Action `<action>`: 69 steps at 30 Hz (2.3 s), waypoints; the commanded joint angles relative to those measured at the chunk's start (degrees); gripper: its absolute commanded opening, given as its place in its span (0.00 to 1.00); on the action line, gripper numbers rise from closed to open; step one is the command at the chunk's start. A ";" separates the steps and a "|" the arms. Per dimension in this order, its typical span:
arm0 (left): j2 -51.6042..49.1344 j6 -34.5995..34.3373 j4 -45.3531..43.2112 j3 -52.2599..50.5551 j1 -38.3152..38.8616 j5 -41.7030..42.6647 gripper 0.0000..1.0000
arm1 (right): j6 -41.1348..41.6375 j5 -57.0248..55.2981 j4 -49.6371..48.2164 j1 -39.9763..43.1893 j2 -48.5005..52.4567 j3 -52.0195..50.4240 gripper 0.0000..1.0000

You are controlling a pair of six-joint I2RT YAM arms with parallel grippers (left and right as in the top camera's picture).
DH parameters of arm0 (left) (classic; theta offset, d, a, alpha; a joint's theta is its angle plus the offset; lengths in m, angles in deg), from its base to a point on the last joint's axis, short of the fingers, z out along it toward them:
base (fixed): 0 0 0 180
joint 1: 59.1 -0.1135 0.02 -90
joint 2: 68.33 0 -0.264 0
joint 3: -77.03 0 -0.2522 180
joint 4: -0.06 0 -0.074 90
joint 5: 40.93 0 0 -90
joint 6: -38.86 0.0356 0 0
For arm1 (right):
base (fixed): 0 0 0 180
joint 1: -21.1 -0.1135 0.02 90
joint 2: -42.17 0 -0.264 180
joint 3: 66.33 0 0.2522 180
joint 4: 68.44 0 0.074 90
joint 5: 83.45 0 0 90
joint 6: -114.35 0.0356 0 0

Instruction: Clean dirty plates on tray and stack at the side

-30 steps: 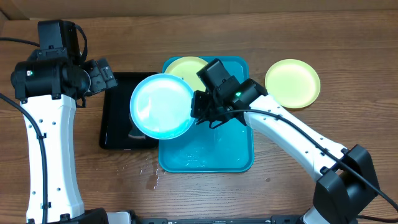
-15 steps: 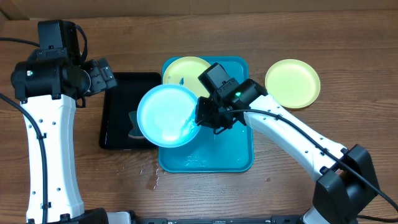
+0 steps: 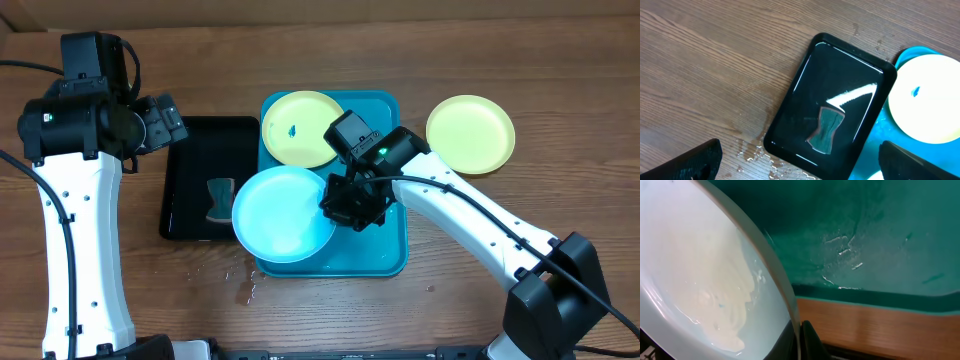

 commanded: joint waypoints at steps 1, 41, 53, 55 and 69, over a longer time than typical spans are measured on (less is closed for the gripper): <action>-0.04 -0.57 -0.02 0.92 -0.04 0.07 1.00 | -0.39 1.51 0.90 -0.15 0.07 1.51 0.04; -0.04 -0.57 0.00 0.92 0.04 0.09 1.00 | 5.01 -32.63 -36.26 -9.44 6.45 1.51 0.04; -0.04 -0.57 0.00 0.92 0.04 0.09 1.00 | -13.97 -54.25 -52.00 -17.18 11.32 1.51 0.04; -0.04 -0.57 0.00 0.92 0.04 0.07 1.00 | -21.44 -57.22 -55.25 -17.81 11.32 1.53 0.04; -0.04 -0.57 0.00 0.92 0.04 0.07 1.00 | -59.91 -66.64 -79.25 -21.55 11.30 1.53 0.04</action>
